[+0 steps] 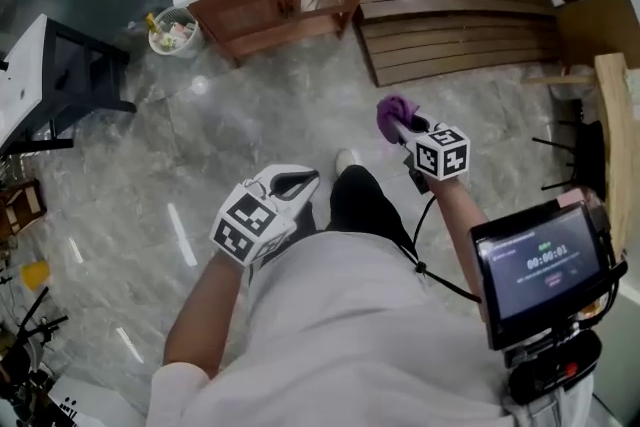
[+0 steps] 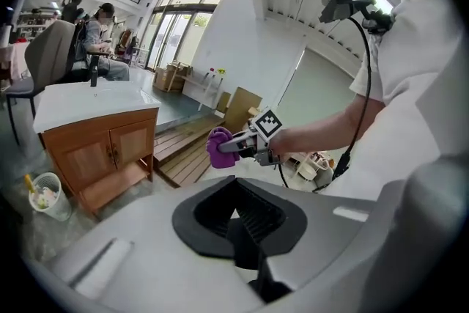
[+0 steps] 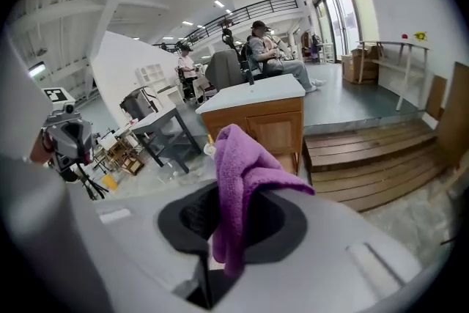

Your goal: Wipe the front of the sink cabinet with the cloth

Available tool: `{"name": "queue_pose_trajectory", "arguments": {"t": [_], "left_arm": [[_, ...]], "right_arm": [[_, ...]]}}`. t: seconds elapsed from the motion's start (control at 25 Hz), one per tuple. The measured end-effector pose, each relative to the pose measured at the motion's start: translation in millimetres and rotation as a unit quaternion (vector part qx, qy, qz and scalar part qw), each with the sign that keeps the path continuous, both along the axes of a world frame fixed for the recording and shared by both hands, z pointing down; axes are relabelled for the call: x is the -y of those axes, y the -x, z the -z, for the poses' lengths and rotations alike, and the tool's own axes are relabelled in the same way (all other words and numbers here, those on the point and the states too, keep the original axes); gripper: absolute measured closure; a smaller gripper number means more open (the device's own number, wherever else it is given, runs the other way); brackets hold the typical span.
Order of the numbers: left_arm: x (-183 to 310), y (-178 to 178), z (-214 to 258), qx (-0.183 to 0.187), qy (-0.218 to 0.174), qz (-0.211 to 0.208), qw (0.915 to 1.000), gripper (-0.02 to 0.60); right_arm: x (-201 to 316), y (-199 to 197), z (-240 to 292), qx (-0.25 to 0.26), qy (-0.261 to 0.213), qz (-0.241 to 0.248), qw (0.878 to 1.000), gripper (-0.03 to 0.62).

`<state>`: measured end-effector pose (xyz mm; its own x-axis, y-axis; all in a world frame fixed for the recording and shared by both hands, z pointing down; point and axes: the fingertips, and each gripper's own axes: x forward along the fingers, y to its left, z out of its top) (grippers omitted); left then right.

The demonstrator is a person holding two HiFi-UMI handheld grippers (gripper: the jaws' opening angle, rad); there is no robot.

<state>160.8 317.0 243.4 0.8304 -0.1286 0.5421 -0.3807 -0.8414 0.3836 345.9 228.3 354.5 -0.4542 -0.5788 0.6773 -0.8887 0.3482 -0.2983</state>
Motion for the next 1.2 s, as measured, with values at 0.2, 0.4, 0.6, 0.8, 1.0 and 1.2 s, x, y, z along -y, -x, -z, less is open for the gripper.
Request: {"name": "queue_pose_trajectory", "arguments": {"t": [0.2,0.4,0.6,0.8,1.0,1.2], "left_arm": [[60.5,-2.2,-11.1,-0.002,0.013,0.027,0.9995,0.577],[133.3,-22.5,-24.3,0.005,0.034,0.056,0.9978,0.577],[217.7,-60.1,-60.8,-0.002,0.04,0.071,0.9967,0.577],[261.4,-84.4,-68.3,-0.012,0.031,0.068,0.9971,0.577],[276.2,-91.3,-55.2,-0.02,0.029,0.054,0.9979,0.577],[292.4,-76.8,-80.8,-0.03,0.042,0.063,0.9967,0.577]], "right_arm": [[98.4,-24.8,-33.4,0.012,0.019,-0.045,0.999,0.522],[207.7,-48.0,-76.7,0.012,0.043,-0.051,0.998,0.522],[322.8,-80.3,-150.9,0.003,0.067,-0.07,0.995,0.522],[392.1,-101.8,-185.1,-0.011,0.078,-0.095,0.992,0.522],[423.8,-106.7,-189.6,0.0,0.092,-0.127,0.988,0.522],[450.1,-83.5,-216.7,-0.003,0.095,-0.13,0.987,0.522]]}}
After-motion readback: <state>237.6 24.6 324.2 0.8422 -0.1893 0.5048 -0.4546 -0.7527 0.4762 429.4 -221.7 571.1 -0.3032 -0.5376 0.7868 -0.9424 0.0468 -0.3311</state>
